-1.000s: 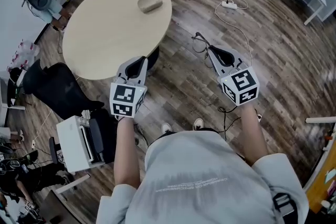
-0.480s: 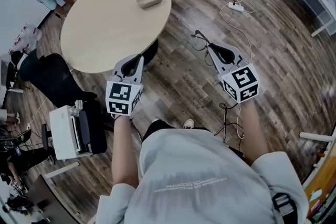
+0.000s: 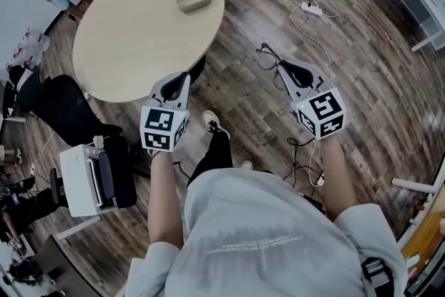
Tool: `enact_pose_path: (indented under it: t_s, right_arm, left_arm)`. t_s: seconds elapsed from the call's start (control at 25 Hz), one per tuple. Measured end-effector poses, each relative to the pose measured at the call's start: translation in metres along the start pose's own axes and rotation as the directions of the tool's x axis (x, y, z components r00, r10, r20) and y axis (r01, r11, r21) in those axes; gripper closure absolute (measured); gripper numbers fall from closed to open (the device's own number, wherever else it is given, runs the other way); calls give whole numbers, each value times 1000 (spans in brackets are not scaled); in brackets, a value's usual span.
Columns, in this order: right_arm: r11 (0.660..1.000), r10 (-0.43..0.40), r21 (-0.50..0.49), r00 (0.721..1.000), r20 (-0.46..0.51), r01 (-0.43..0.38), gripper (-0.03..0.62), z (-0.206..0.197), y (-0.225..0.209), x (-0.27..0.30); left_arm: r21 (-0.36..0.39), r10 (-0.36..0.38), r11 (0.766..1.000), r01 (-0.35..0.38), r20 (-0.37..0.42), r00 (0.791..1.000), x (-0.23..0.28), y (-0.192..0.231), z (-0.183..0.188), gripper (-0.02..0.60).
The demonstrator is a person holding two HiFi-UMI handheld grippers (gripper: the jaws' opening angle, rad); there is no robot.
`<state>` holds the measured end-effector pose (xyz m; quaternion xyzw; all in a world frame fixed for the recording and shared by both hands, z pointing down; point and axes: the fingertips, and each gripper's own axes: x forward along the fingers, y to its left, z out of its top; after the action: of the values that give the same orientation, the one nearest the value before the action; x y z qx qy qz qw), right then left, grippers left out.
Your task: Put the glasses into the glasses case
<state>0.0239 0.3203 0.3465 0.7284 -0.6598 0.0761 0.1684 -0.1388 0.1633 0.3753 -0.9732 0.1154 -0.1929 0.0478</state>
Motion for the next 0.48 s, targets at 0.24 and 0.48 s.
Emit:
enact_pose_path:
  t_s: [0.24, 0.48]
  right_arm:
    - [1000, -30, -7, 999, -45, 30, 579, -3, -37, 50]
    - [999, -38, -9, 997, -63, 37, 579, 26, -76, 122]
  left_arm:
    - [-12, -29, 1000, 29, -2, 1000, 64, 41, 0, 566]
    - [-15, -37, 999, 37, -11, 999, 124, 107, 17, 566]
